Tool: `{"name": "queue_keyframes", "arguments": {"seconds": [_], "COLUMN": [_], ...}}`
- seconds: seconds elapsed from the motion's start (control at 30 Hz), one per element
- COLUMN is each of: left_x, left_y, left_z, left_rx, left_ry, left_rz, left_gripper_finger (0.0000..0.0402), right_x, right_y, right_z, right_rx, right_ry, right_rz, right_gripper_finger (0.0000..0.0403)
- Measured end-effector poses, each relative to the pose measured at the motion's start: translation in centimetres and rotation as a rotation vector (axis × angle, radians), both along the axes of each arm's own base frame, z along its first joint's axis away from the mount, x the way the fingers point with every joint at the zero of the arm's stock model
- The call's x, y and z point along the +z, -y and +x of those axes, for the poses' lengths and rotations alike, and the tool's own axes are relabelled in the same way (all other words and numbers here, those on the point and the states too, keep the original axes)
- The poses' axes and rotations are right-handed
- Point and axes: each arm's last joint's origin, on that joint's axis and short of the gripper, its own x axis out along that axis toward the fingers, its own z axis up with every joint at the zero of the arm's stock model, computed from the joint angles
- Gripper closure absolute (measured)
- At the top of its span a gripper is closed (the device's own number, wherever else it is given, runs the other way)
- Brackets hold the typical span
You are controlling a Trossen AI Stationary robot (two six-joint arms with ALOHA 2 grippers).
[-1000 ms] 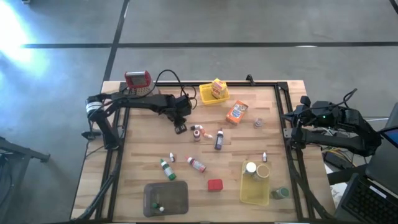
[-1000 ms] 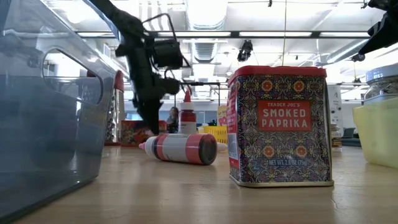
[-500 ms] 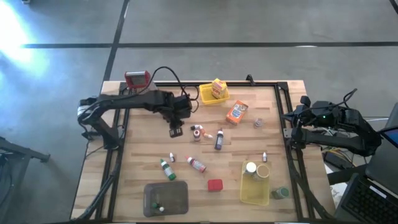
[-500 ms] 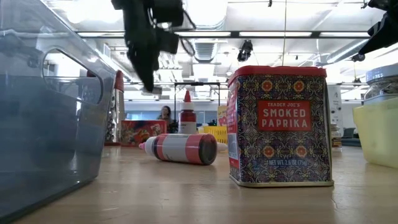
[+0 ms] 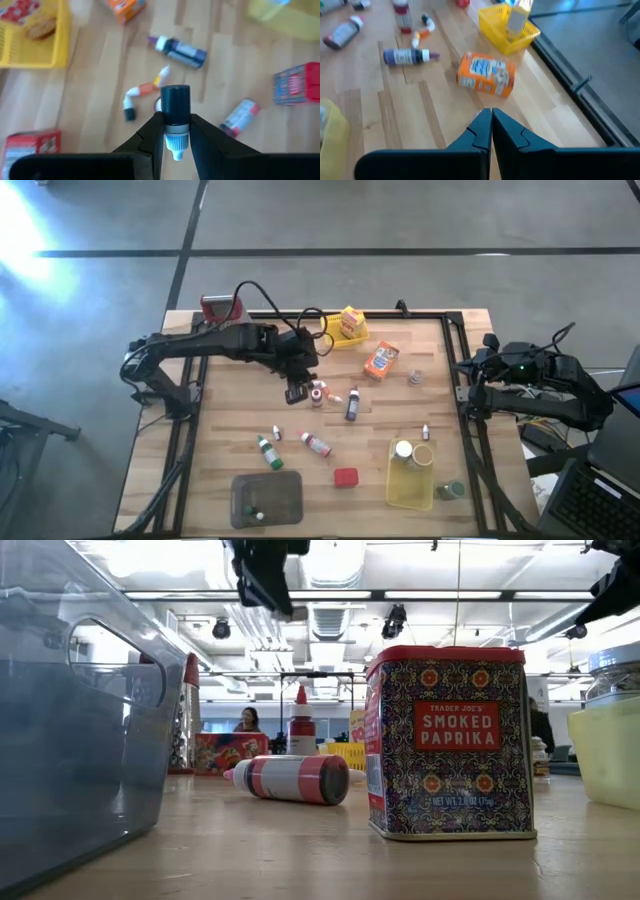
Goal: Pick & Place Kitchen Items
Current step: Put the small violet food coloring bottle into the black bin
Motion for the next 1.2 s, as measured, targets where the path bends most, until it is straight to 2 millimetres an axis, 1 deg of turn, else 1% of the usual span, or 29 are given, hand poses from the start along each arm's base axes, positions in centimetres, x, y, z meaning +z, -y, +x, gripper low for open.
{"name": "queue_keyframes", "arguments": {"seconds": [0.07,0.2,0.3,0.43,0.5,0.57,0.83,1.0,1.1,1.2], "left_x": [0.0,0.0,0.1,0.2,0.4,0.7,1.6,1.7,1.7,1.7], "left_y": [0.5,1.2,1.6,1.9,1.9,1.9,1.9,1.9,1.9,1.9], "left_z": [0.1,0.1,0.2,0.4,0.7,1.0,1.9,2.0,2.0,2.0], "left_rx": [-0.009,-0.014,-0.019,-0.027,-0.026,-0.022,-0.016,-0.020,-0.021,-0.021], "left_ry": [0.002,0.003,0.011,0.036,0.069,0.110,0.249,0.257,0.256,0.256], "left_rz": [-0.006,-0.023,-0.028,-0.027,-0.027,-0.028,-0.029,-0.037,-0.038,-0.038], "left_gripper_finger": [0.0317,0.0317,0.0317,0.0317,0.0317,0.0317,0.0317,0.0317,0.0317,0.0317], "right_x": [0.3,1.0,1.4,1.2,0.8,0.5,-0.8,-1.6,-1.3,-0.8], "right_y": [0.1,0.1,0.4,0.6,0.6,0.8,1.6,2.0,1.9,1.8], "right_z": [0.5,2.1,3.8,6.3,7.5,8.6,12.0,13.8,14.9,16.1], "right_rx": [0.007,0.026,0.056,0.212,0.297,0.338,0.327,0.322,0.393,0.425], "right_ry": [0.060,0.259,0.410,0.539,0.563,0.588,0.647,0.599,0.599,0.592], "right_rz": [0.005,0.175,0.207,0.275,0.290,0.297,0.351,0.377,0.392,0.392], "right_gripper_finger": [0.0394,0.0394,0.0394,0.0394,0.0394,0.0394,0.0394,0.0394,0.0394,0.0394]}}
